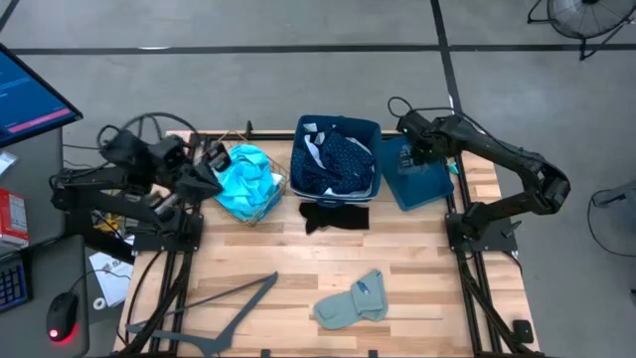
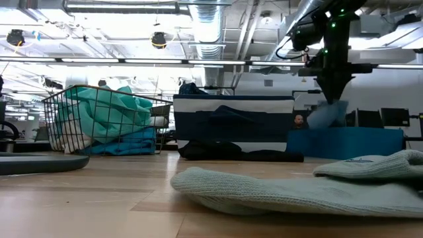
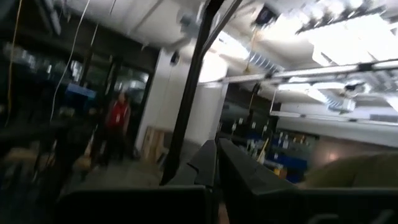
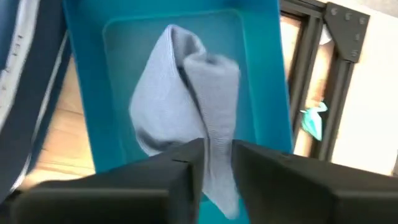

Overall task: Pick & Place Cloths
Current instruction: Put the blue sock into the blue bin, then put the gray sock into the blue bin

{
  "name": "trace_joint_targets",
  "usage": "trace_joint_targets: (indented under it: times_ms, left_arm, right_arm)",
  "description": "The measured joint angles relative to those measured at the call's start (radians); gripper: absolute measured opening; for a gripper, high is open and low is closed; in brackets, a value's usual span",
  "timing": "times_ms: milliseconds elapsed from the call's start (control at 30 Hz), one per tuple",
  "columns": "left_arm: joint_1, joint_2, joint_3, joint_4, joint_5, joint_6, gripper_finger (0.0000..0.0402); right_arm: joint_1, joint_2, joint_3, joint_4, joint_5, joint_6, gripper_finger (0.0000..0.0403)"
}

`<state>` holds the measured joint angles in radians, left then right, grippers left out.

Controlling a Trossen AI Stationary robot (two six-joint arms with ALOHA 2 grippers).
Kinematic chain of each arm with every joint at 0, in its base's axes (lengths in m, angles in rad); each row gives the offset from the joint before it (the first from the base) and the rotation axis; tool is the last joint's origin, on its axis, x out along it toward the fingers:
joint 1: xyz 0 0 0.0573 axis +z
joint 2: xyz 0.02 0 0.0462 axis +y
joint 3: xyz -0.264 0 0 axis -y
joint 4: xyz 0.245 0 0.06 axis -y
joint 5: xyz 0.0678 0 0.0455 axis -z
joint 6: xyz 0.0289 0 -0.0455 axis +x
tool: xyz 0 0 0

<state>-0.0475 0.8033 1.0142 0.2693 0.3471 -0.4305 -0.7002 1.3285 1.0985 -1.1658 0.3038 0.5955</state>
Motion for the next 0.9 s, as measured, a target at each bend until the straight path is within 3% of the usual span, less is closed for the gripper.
trace_joint_targets:
  times_ms: [200,400,533,633,767,900]
  left_arm:
    - [0.0,0.038,0.0,-0.071,-0.002,-0.003,0.0001]
    - [0.0,0.078,0.0,-0.087,-0.002,-0.025,0.0001]
    - [0.0,0.099,0.0,-0.176,-0.008,0.044,0.0001]
    - [0.0,0.111,0.0,-0.214,-0.075,0.135,0.0001]
    - [0.006,0.104,-0.001,-0.143,-0.204,0.265,0.0001]
    - [0.03,0.091,0.044,0.002,-0.227,0.327,0.0001]
  right_arm:
    - [-0.032,0.0,0.012,-0.009,-0.023,-0.068,0.0156]
    - [-0.03,0.002,0.111,-0.106,-0.239,-0.091,0.0206]
    - [0.039,0.001,0.292,-0.18,-0.387,-0.09,0.02]
    - [0.138,0.0,0.451,-0.196,-0.476,-0.07,0.0182]
    - [0.323,-0.002,0.647,-0.193,-0.489,0.011,0.0152]
    - [0.509,-0.002,0.77,-0.185,-0.475,0.148,0.0123]
